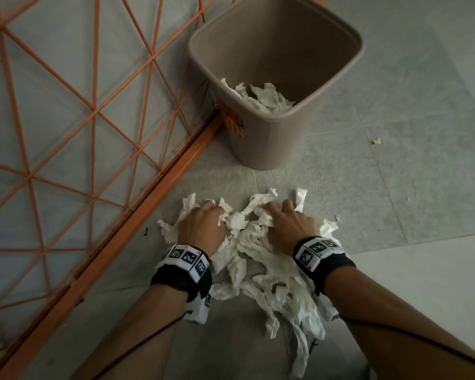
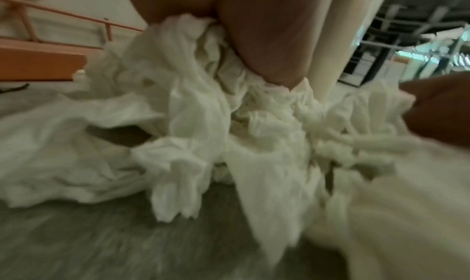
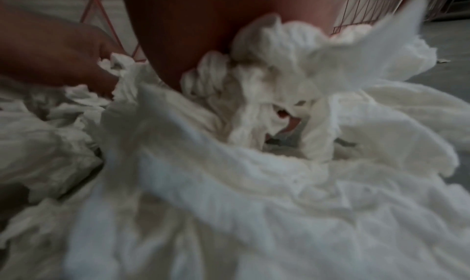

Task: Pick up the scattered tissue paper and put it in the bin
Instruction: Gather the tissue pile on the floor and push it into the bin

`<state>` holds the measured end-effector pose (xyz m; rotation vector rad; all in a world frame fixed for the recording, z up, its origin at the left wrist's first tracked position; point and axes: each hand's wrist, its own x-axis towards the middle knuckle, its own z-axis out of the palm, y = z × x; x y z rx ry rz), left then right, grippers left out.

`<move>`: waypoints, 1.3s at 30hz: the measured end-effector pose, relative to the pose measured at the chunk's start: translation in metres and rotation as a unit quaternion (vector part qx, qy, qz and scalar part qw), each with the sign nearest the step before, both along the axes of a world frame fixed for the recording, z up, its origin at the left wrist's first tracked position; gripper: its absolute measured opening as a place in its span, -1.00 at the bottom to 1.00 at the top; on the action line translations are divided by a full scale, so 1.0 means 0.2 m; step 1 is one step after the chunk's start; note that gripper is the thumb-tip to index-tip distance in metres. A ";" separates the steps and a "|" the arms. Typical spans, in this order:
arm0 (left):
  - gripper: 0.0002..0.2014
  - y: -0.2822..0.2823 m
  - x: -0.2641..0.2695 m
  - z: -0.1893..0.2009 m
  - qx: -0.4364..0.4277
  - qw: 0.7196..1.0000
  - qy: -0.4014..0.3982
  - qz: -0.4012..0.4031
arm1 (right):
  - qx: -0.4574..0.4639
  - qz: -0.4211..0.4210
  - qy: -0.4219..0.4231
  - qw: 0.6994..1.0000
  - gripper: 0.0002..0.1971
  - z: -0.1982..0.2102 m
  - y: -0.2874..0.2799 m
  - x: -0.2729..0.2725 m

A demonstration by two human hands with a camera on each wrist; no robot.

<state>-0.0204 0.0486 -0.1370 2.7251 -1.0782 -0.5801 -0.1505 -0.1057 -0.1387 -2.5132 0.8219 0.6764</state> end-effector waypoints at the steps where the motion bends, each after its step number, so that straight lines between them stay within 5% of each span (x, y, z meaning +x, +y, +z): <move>1: -0.76 0.00 0.01 0.02 -0.027 0.999 0.001 0.017 | -0.008 -0.002 -0.005 1.000 -0.49 0.00 0.00 0.00; 4: -0.82 0.00 0.05 0.18 -0.121 0.988 0.020 0.098 | -0.020 -0.036 -0.032 0.999 -0.49 0.00 0.03 0.03; 7: -0.58 0.08 0.09 0.35 -0.180 0.967 0.045 0.177 | -0.002 -0.080 -0.028 0.996 -0.33 0.01 0.03 0.05; 9: -0.60 0.15 0.11 0.39 -0.199 0.957 0.046 0.206 | 0.000 -0.091 -0.031 0.995 -0.36 0.01 0.03 0.05; 13: -0.81 0.25 0.10 0.26 -0.154 0.973 -0.012 0.172 | -0.017 -0.077 -0.094 0.992 -0.58 0.02 0.01 0.02; 19: -0.40 0.29 -0.10 -0.05 -0.013 0.993 0.056 0.098 | 0.016 -0.098 -0.125 0.987 -0.68 0.03 0.00 -0.02; 21: -0.57 0.31 -0.13 -0.10 -0.032 0.994 0.043 0.098 | 0.029 -0.159 -0.139 0.977 -0.75 0.05 -0.01 -0.04; 23: -0.77 0.32 -0.13 -0.09 -0.067 0.990 0.025 0.124 | 0.042 -0.228 -0.155 0.960 -0.60 0.07 -0.02 -0.05; 25: -0.73 0.30 -0.10 -0.04 -0.079 0.984 0.030 0.158 | 0.052 -0.271 -0.171 0.946 -0.52 0.09 -0.03 -0.06; 29: -0.48 0.20 -0.09 0.12 -0.069 0.988 0.015 0.139 | 0.018 -0.125 -0.150 0.981 -0.59 0.09 -0.04 -0.03; 33: -0.47 0.11 -0.15 0.10 -0.030 0.999 0.028 0.019 | 0.022 0.068 -0.050 0.996 -0.29 0.05 0.00 0.08; 39: -0.80 0.07 -0.18 -0.03 -0.022 0.997 0.046 -0.060 | -0.023 0.048 -0.050 0.997 -0.46 -0.01 0.03 0.12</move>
